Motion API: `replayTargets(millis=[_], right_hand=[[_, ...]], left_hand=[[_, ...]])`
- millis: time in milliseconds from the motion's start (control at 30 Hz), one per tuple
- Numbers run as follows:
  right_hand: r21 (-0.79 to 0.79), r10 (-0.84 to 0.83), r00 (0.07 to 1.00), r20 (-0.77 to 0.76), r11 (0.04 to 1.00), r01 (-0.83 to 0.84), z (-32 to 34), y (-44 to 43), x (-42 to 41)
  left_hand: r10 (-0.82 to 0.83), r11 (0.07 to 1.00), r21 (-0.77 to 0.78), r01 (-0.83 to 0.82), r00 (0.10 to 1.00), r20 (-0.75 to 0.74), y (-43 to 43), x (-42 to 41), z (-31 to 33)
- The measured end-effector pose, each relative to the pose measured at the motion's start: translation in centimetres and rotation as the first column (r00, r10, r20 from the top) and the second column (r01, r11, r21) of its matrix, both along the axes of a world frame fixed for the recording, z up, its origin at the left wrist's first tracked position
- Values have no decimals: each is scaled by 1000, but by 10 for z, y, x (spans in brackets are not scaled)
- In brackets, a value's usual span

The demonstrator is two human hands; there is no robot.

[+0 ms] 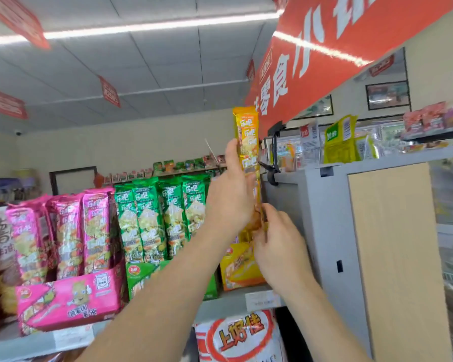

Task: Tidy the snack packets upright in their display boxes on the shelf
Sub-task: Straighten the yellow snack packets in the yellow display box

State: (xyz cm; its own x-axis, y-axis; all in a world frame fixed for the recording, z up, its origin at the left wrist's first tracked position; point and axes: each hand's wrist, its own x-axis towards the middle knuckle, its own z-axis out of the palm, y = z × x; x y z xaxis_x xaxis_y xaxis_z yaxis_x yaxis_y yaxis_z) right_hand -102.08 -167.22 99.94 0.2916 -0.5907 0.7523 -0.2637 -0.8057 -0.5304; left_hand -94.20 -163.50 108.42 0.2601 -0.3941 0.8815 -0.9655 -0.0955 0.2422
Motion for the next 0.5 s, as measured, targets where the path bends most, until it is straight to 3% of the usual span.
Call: replayTargets(millis=[167, 300, 500], right_hand=[[23, -97, 992, -78, 995, 99, 6, -15, 13], [157, -107, 985, -136, 979, 129, 29, -32, 22], [300, -32, 909, -415, 939, 170, 59, -57, 50]], left_hand=[[74, 986, 160, -50, 986, -150, -29, 25, -28], [93, 972, 233, -11, 935, -341, -35, 35, -43], [123, 952, 300, -58, 971, -204, -29, 33, -50]])
